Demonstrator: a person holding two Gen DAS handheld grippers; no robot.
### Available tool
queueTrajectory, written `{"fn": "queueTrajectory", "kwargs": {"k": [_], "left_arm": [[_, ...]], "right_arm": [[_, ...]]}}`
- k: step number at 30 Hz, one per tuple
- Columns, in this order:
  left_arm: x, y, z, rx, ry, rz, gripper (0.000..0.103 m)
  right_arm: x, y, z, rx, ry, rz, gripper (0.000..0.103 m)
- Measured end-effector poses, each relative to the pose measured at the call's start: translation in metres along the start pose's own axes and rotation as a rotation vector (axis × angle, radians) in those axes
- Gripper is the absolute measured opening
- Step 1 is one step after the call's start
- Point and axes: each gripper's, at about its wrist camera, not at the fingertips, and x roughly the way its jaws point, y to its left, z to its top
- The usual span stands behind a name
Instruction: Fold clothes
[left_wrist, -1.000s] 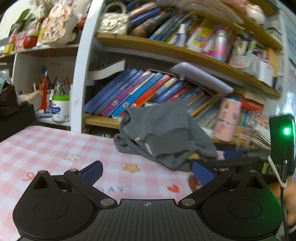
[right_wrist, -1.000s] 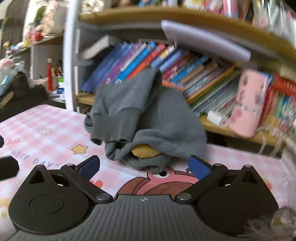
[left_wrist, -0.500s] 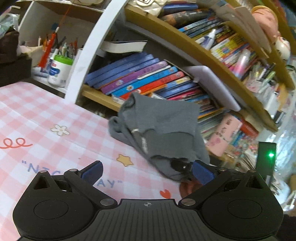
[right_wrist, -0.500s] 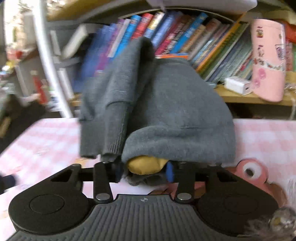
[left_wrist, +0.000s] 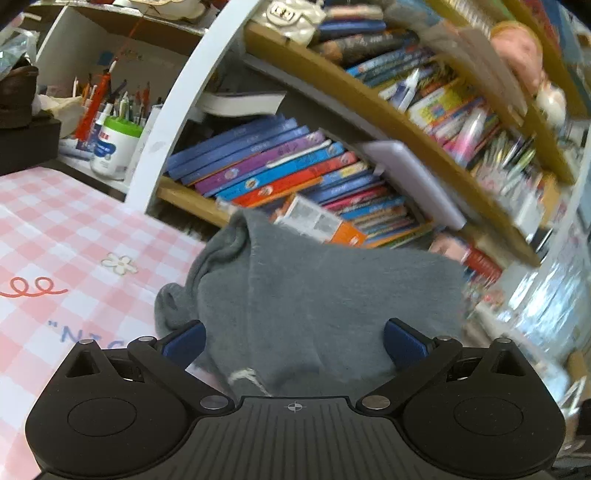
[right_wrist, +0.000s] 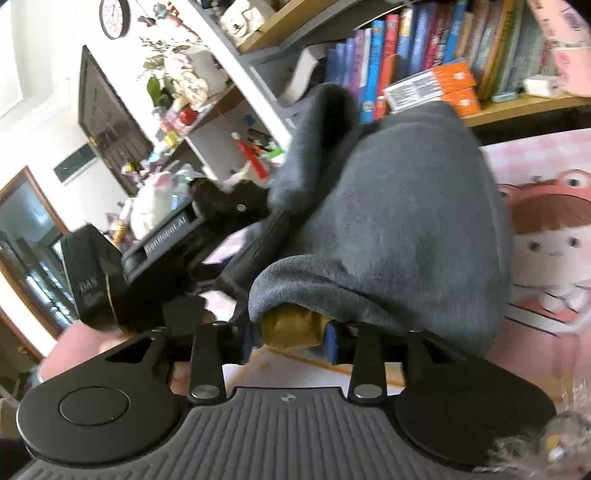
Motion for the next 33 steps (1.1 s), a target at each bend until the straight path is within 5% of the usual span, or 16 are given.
{"fn": "queueTrajectory", "kwargs": {"k": [9, 15, 18, 23, 25, 29, 31, 33], "left_arm": [[-0.001, 0.027, -0.014, -0.254, 0.091, -0.115, 0.060], [-0.003, 0.029, -0.028, -0.440, 0.123, -0.176, 0.058], [0.003, 0.014, -0.027, -0.367, 0.139, -0.152, 0.058], [0.014, 0.015, -0.016, -0.376, 0.135, -0.103, 0.027], [0.000, 0.018, 0.004, -0.367, 0.039, -0.073, 0.019], [-0.046, -0.020, 0.069, -0.174, -0.252, -0.125, 0.018], [-0.054, -0.060, 0.096, 0.005, -0.295, -0.151, 0.018], [-0.045, -0.085, 0.113, 0.078, -0.264, -0.185, 0.019]], "right_arm": [[-0.018, -0.026, 0.008, 0.178, -0.080, 0.000, 0.054], [-0.041, -0.050, 0.018, 0.298, -0.207, -0.006, 0.053], [-0.045, -0.050, 0.021, 0.261, -0.207, -0.068, 0.031], [-0.041, -0.043, 0.020, 0.195, -0.185, -0.064, 0.016], [-0.042, -0.040, 0.020, 0.181, -0.188, -0.002, 0.012], [-0.038, -0.022, 0.016, 0.134, -0.180, 0.224, 0.012], [-0.048, -0.009, 0.014, 0.068, -0.241, 0.311, 0.011], [-0.066, -0.008, 0.015, 0.038, -0.366, 0.280, 0.010]]}}
